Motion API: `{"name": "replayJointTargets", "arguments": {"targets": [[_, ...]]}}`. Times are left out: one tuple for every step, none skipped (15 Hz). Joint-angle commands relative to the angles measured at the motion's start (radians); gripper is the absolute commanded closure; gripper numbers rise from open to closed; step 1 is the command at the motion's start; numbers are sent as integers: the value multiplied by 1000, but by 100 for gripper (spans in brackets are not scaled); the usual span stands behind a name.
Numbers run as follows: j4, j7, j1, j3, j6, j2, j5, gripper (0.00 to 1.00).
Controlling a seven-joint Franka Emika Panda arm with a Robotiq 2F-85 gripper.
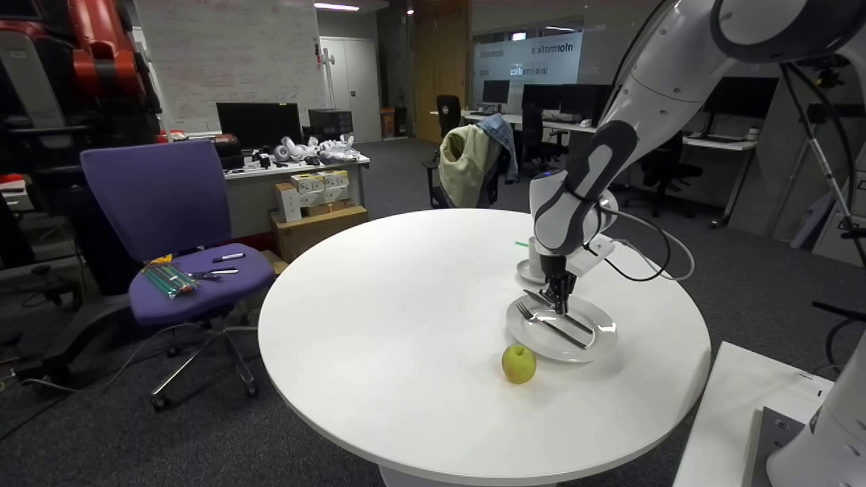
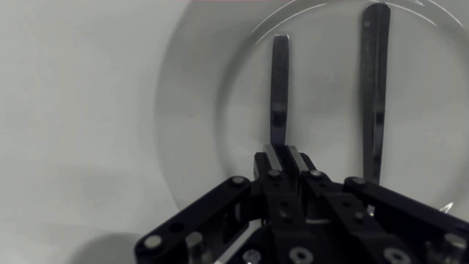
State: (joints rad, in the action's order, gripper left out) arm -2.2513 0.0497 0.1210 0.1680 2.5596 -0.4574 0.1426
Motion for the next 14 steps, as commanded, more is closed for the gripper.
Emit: {"name": "replayJointTargets", "arguments": {"targets": [[-25, -35, -11, 33, 24, 40, 38, 98], [-27, -39, -11, 39, 23, 46, 42, 98], [-30, -41, -11, 45, 24, 52, 45, 98], [-33, -47, -12, 53, 26, 58, 51, 98], [-36, -48, -11, 56, 26, 64, 55, 98], [-37, -47, -11, 61, 24, 71, 62, 98], [-39, -47, -10, 64, 25, 77, 68, 98], [-39, -45, -8, 66, 24, 84, 73, 98], [-39, -47, -8, 69, 24, 89, 78, 98], [-39, -47, -7, 70, 24, 92, 80, 98], [-39, -48, -7, 72, 23, 96, 83, 94], [-41, -49, -7, 74, 23, 100, 86, 68], [-43, -48, -6, 73, 25, 104, 86, 68], [-47, -48, -5, 70, 30, 107, 82, 64]]}}
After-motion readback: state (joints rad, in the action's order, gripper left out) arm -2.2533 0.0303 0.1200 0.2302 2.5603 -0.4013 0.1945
